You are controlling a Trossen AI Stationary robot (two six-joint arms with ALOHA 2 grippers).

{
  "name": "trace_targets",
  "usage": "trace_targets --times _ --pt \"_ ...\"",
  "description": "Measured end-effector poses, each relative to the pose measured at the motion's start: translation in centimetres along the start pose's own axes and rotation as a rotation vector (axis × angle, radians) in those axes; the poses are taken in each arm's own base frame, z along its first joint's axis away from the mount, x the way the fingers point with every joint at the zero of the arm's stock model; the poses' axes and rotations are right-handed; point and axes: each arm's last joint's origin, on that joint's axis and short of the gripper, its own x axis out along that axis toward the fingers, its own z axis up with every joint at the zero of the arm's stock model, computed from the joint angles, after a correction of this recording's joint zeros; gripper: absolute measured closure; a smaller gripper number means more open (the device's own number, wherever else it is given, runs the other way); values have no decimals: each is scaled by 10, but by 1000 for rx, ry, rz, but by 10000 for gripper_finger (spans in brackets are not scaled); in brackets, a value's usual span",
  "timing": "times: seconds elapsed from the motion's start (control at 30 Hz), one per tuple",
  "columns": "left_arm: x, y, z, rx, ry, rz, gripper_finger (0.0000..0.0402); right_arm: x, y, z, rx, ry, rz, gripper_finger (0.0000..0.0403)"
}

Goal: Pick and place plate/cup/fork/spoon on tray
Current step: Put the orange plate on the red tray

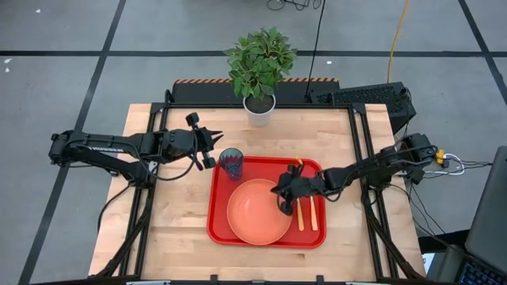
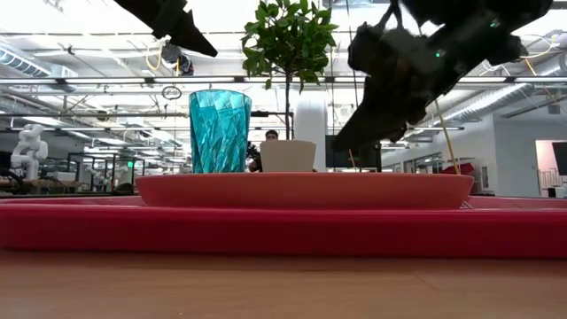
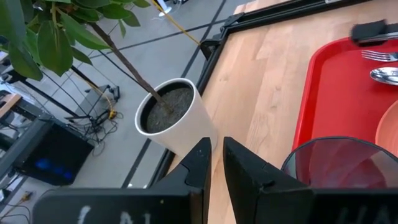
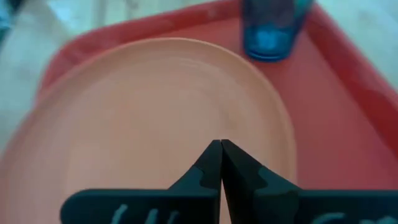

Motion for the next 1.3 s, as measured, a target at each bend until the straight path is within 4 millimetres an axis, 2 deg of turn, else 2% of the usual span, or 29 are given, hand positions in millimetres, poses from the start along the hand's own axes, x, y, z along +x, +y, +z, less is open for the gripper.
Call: trace_targets --times 0.17,0.3,0.4,0.5,0.7,0.83,0.97,1.13,1.3 --pt "0 2 3 3 -28 11 355 4 -19 13 -38 -70 -64 403" --pt "1 5 7 -4 -65 23 355 4 -23 37 -125 -114 -46 403" --pt "2 4 8 1 -95 -56 355 2 -19 59 -196 -137 -21 403" --pt "2 3 8 5 -129 -165 355 -1 -15 73 -238 -110 -7 403" --pt "1 0 14 27 -249 -355 355 -5 -9 79 -207 -10 55 403" --pt "-1 0 16 27 -295 -436 355 1 2 81 -217 6 74 403" --pt "-4 5 19 17 -339 -450 355 22 24 92 -286 63 91 403" --pt "-12 10 17 2 -373 -484 355 42 42 96 -305 333 -67 403" --pt "-26 16 8 -21 -414 -471 355 48 47 101 -268 356 -104 403"
